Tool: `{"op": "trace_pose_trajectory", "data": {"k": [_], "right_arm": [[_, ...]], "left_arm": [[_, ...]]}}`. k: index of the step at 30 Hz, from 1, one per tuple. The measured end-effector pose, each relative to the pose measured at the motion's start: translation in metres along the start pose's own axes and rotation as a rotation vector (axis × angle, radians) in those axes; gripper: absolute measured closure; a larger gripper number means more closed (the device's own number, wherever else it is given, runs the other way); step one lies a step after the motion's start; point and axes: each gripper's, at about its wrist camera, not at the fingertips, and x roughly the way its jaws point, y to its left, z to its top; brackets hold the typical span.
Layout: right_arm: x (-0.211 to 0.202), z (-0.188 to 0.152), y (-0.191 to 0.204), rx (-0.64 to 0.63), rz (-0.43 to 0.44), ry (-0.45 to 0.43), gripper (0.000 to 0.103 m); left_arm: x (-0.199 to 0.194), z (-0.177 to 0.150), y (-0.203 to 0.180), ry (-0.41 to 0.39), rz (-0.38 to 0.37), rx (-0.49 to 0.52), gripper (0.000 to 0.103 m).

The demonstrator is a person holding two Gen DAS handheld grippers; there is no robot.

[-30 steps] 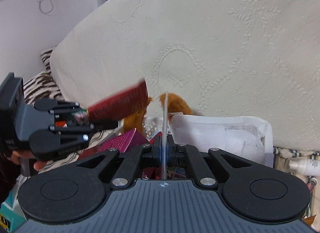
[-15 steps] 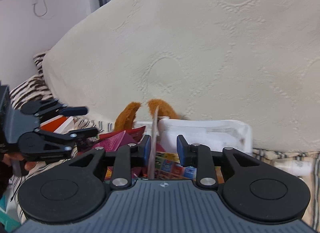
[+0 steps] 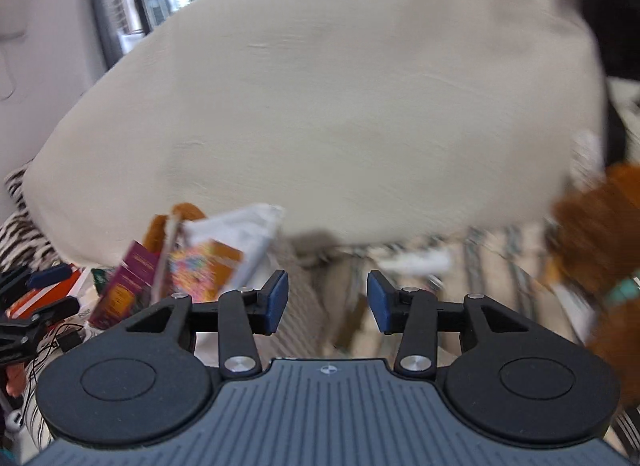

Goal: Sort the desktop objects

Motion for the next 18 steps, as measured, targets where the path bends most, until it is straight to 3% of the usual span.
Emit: {"op": "trace_pose_trajectory", "data": {"k": [5, 8, 10, 12, 15, 18], "right_arm": [[-0.023, -0.029, -0.023, 0.046, -0.007, 0.017, 0.054], [-0.027, -0.049, -0.015, 0.075, 0.009, 0.017, 0.042], [-0.03, -0.06, 0.003, 0.076, 0.034, -0.018, 0.028], [-0.03, -0.071, 0.028, 0.054, 0.079, -0.041, 0.027], [-0.026, -0.079, 0.072, -0.001, 0.126, -0.079, 0.025], [-0.021, -0.081, 0.118, -0.102, 0.112, -0.133, 0.018]], "left_arm": [[-0.006, -0.01, -0.035, -0.024, 0.023, -0.098, 0.031], [-0.006, -0.016, -0.051, -0.029, 0.153, -0.163, 0.022], [-0.01, -0.021, -0.05, -0.031, 0.197, -0.261, 0.018], [-0.012, -0.026, -0.047, -0.028, 0.219, -0.349, 0.014], [-0.012, -0.025, -0.042, -0.006, 0.279, -0.36, 0.013], [-0.011, -0.022, -0.039, 0.033, 0.353, -0.328, 0.008]]}}
